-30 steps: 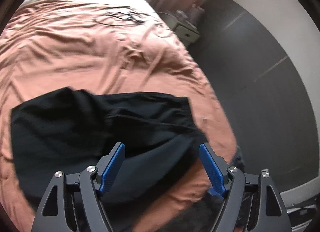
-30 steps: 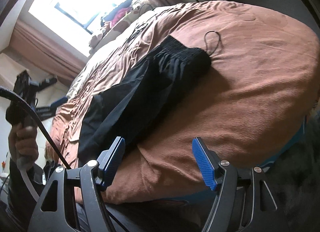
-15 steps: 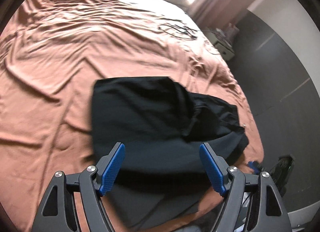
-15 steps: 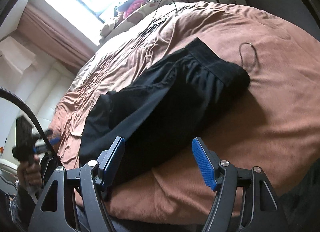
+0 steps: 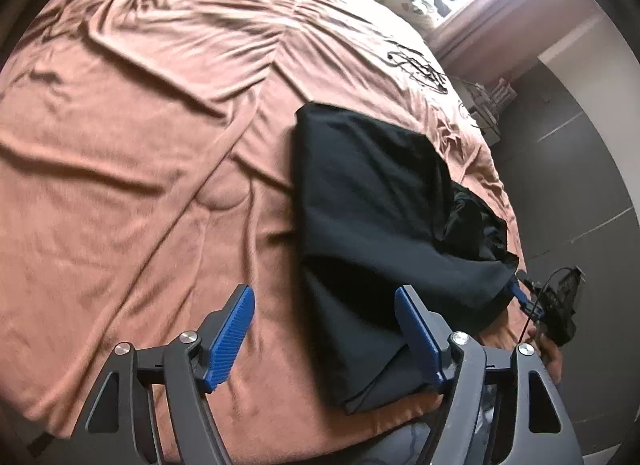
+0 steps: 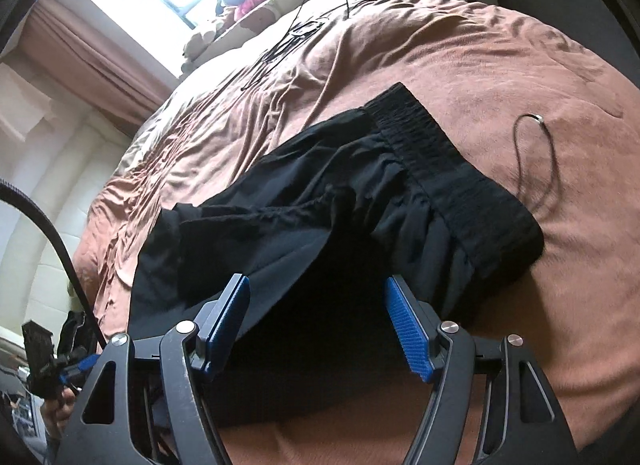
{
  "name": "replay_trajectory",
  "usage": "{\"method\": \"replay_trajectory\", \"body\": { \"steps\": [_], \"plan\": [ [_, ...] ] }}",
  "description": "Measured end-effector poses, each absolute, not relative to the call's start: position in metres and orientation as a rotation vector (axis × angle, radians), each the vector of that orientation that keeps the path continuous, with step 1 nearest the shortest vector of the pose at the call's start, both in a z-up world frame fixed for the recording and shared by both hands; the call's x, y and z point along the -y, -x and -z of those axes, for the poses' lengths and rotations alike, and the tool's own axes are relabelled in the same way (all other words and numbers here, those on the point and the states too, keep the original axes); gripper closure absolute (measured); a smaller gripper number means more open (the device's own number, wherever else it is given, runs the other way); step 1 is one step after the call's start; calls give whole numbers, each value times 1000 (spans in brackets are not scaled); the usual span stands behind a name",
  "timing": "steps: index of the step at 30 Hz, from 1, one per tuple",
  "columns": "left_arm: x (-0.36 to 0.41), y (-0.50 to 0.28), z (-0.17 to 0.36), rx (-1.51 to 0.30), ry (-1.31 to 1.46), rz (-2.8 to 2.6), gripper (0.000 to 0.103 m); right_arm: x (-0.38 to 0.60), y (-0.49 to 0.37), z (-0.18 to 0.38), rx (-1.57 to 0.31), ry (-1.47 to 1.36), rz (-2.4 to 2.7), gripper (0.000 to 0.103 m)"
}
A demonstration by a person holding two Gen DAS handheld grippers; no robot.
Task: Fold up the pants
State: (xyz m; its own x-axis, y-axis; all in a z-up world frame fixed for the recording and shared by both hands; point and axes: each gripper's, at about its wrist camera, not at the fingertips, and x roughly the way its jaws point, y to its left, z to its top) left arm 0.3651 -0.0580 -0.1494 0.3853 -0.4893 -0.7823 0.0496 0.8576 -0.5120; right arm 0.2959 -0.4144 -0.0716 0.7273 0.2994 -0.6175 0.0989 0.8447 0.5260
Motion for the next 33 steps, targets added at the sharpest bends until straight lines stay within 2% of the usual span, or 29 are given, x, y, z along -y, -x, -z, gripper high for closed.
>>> {"method": "replay_trajectory", "body": {
  "steps": [2,5,8,10,19,33],
  "plan": [
    [55,-361,158,-1147,458,355,38,416,-306,74,-765,-556,-105,35],
    [54,-356,169,-1167,480,356,41,419,-317,78,-777,-549,-79,35],
    [57,-354,178,-1190,494,370,49,418,-329,78,-788,-541,-71,63],
    [62,-354,182,-1204,496,380,53,416,-332,76,-787,-520,-62,95],
    [81,-358,196,-1244,525,418,56,419,-296,56,-695,-465,-34,98],
    [102,-381,224,-1295,587,433,56,438,-251,71,-672,-508,32,98]
  ]
}}
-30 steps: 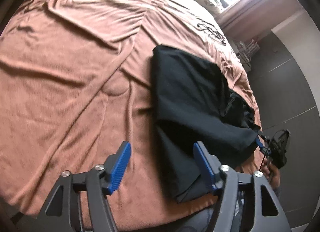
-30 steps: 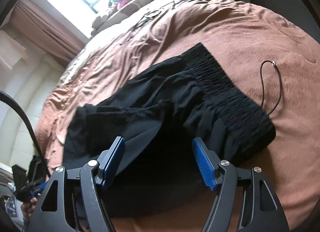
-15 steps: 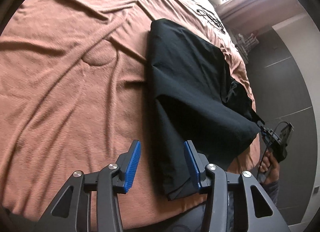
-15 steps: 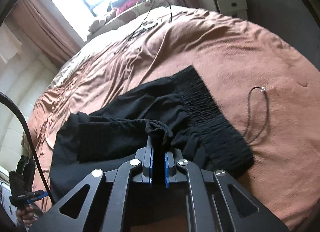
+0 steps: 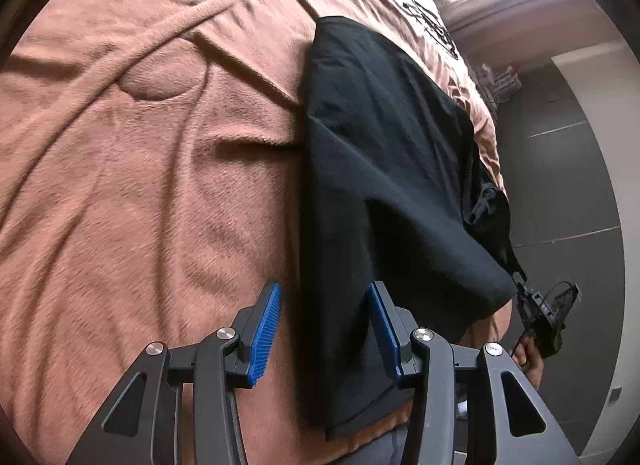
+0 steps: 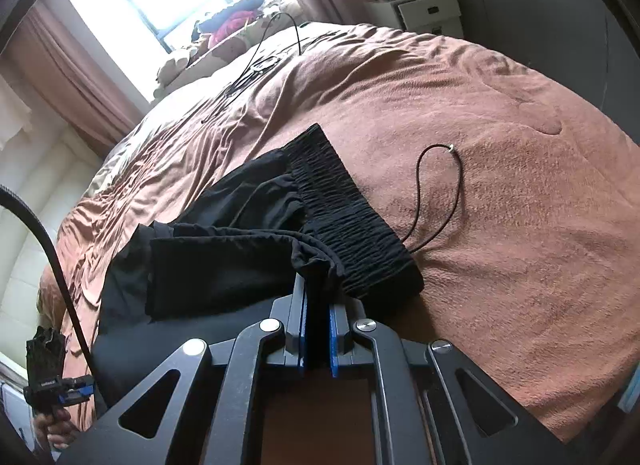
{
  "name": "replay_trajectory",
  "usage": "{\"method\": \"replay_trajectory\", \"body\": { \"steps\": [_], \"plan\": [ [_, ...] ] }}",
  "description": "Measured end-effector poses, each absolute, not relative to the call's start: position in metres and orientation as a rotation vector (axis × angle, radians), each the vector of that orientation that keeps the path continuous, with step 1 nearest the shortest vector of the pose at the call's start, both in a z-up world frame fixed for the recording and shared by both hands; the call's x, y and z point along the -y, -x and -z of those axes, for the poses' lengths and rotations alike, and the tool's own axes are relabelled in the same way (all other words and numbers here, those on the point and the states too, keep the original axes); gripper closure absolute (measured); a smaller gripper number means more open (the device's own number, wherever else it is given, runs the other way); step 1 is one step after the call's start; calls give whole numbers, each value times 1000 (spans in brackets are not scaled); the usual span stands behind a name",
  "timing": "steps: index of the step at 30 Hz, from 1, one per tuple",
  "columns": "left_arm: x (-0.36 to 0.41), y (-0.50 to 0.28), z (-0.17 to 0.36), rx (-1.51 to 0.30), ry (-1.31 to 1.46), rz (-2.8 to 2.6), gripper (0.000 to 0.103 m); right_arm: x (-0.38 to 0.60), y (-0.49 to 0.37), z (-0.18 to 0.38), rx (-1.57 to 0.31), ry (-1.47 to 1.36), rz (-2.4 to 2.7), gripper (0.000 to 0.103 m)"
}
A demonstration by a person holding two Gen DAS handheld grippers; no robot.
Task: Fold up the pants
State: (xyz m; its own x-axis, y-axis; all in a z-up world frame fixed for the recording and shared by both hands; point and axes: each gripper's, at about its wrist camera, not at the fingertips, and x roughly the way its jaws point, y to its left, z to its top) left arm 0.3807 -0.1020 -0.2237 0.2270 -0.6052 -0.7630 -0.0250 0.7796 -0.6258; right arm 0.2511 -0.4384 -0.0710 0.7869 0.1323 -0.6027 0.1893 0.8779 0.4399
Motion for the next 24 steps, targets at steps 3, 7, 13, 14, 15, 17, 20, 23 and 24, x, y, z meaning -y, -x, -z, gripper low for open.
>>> {"method": "replay_trajectory", "body": {
  "steps": [3,7,13,14,15,17,20,23,24],
  "plan": [
    [110,-388,225,-1289,581,439,56,442,-248,68,-663,-504,36,98],
    [124,-397,228,-1293,573,457,61,447,-246,69,-686,-513,13,92],
    [136,-399,227,-1271,521,472,98,453,-232,62,-659,-491,69,35],
    [138,-398,224,-1260,500,471,99,454,-234,64,-667,-489,69,35],
    [138,-397,222,-1254,490,468,99,454,-237,68,-687,-490,63,35],
    [134,-396,217,-1242,495,464,99,453,-246,76,-728,-502,47,35],
    [128,-395,207,-1219,489,459,100,451,-259,82,-757,-520,26,35],
    [120,-394,197,-1204,491,454,100,444,-271,87,-788,-530,20,37],
    [116,-394,194,-1198,495,450,100,440,-272,87,-791,-519,26,43]
  ]
}}
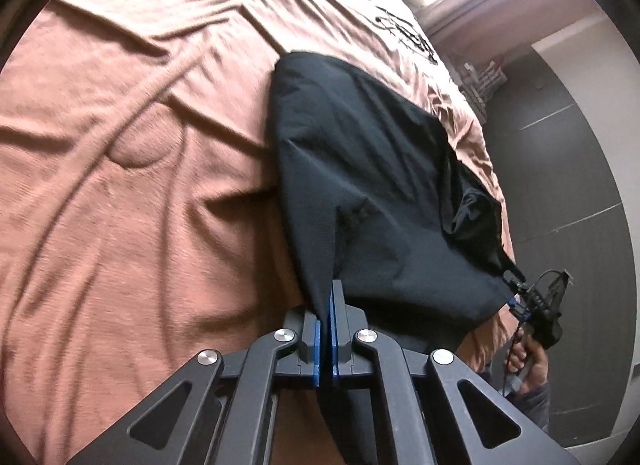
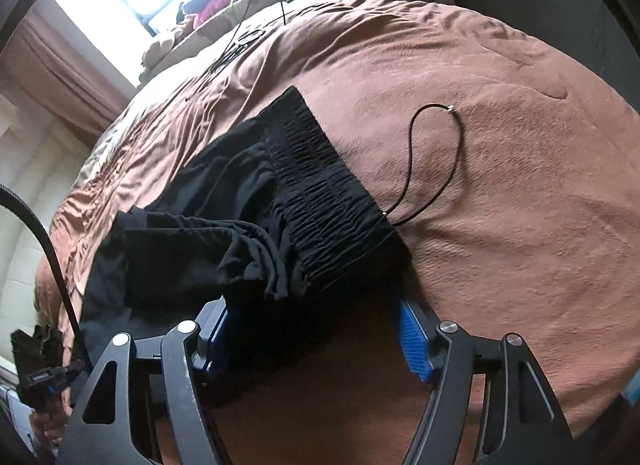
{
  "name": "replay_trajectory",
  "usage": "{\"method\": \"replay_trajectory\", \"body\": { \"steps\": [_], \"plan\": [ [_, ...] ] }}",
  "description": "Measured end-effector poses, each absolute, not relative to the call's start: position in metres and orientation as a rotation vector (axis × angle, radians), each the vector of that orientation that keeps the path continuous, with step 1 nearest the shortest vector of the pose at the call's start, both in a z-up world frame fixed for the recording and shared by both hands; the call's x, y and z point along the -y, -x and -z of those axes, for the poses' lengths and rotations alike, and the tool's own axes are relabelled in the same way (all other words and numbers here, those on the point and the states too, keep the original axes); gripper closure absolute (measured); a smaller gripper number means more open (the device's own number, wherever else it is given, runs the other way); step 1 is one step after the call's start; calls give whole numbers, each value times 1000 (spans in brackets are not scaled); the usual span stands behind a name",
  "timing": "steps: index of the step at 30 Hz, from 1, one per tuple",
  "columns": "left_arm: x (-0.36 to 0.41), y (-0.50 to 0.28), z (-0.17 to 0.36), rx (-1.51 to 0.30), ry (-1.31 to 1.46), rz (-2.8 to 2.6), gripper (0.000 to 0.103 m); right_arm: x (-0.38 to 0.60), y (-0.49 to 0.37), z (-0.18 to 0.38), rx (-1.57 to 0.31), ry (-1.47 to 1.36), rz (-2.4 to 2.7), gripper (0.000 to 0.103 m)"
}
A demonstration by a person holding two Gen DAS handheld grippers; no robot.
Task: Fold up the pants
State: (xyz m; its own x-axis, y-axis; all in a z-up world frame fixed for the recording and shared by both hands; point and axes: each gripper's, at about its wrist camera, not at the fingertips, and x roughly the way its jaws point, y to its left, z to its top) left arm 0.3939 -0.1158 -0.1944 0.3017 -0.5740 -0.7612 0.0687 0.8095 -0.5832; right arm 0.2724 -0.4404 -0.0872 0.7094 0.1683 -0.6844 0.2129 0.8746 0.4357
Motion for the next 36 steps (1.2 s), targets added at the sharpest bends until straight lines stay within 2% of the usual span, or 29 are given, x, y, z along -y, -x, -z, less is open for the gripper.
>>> {"method": "replay_trajectory", "body": {
  "steps": [1,6,15,22,32,36],
  "plan": [
    [111,-393,192,-1194,500,447,100,437,-274,87,-795,-512,27,47],
    [86,-389,186,-1177,530,421,100,420,-278,84,-811,-498,-18,51],
    [39,-381,176,-1150,569,369,100,382,-288,81,-850,-454,-98,54],
    [-10,-368,173,-1131,599,328,100,349,-297,84,-892,-432,-164,59],
    [-69,-355,185,-1127,677,277,99,319,-306,83,-932,-366,-256,59],
    [-77,-349,193,-1139,695,253,97,327,-302,70,-890,-346,-270,59]
  ]
}}
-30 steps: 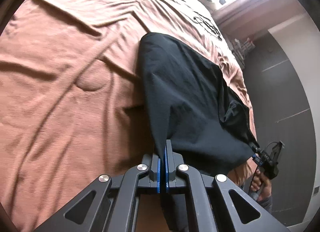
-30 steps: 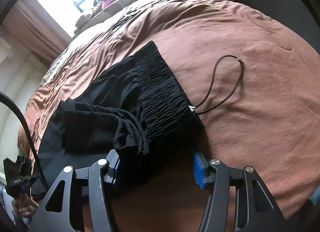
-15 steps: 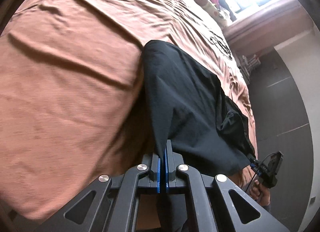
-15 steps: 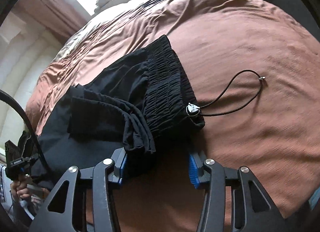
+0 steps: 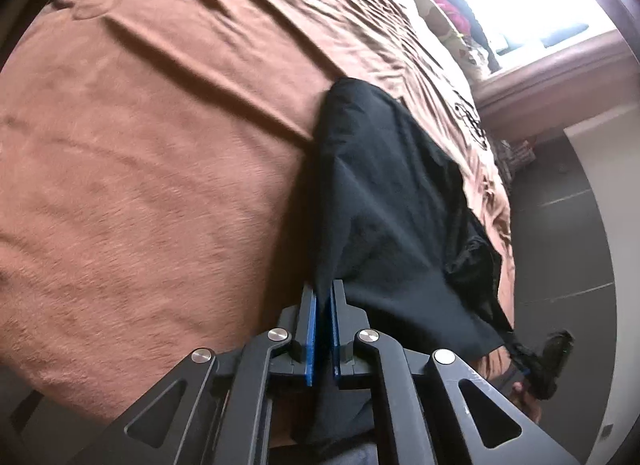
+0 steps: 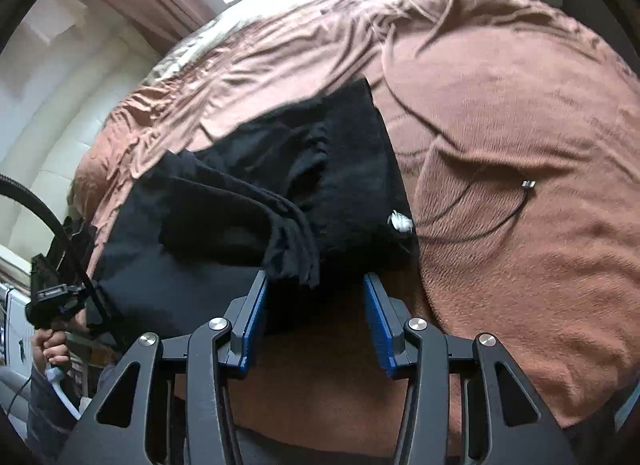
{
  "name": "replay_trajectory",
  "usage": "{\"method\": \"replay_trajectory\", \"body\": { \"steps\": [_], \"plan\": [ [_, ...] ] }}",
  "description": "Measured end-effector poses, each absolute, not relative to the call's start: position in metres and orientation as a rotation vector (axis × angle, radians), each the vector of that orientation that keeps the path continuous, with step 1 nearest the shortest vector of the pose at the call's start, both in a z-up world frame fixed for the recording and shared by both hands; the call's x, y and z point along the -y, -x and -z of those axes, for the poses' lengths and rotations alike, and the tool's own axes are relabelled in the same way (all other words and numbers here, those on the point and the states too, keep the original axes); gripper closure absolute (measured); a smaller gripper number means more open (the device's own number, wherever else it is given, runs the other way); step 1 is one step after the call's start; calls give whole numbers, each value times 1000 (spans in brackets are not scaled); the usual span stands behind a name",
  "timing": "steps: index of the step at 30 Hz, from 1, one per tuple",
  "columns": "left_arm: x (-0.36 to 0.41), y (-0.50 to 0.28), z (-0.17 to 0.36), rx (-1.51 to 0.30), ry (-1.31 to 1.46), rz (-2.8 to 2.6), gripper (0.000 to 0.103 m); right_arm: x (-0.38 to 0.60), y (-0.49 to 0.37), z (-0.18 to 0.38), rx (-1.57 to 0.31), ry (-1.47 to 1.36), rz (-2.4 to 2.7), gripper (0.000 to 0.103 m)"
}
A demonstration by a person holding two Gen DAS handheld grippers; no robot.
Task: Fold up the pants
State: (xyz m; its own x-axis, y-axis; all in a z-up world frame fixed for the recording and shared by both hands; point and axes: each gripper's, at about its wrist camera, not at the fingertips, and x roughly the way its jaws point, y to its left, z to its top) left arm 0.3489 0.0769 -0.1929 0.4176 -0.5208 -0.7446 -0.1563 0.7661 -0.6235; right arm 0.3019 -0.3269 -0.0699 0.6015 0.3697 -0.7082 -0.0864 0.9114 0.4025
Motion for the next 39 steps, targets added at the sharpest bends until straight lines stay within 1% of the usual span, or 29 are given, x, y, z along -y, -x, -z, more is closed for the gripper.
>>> {"method": "replay_trajectory", "body": {
  "steps": [3,5,7,9,11,26,28,30,37,39],
  "plan": [
    [-83,-342,197,-1131,708,238,89,342,-297,52,-841,-324,-264,59],
    [-84,-338,199,-1124,710,229,78,350,-301,41,-817,-304,-265,59],
    [-85,-333,202,-1117,714,231,75,348,-309,35,-812,-272,-278,59],
    [-83,-329,203,-1117,719,238,74,341,-322,33,-820,-234,-288,59],
    [-81,-325,205,-1114,724,244,71,330,-340,33,-827,-199,-319,59],
    [-80,-310,215,-1109,764,214,69,218,-443,49,-898,16,-459,59],
    [-79,-308,215,-1108,764,207,69,209,-455,51,-916,33,-460,66],
    [-79,-307,215,-1106,770,203,69,198,-468,56,-942,47,-465,66],
    [-78,-302,216,-1092,791,187,69,170,-481,65,-974,119,-537,66],
    [-75,-300,217,-1088,804,188,68,165,-485,70,-982,143,-535,66]
  ]
}}
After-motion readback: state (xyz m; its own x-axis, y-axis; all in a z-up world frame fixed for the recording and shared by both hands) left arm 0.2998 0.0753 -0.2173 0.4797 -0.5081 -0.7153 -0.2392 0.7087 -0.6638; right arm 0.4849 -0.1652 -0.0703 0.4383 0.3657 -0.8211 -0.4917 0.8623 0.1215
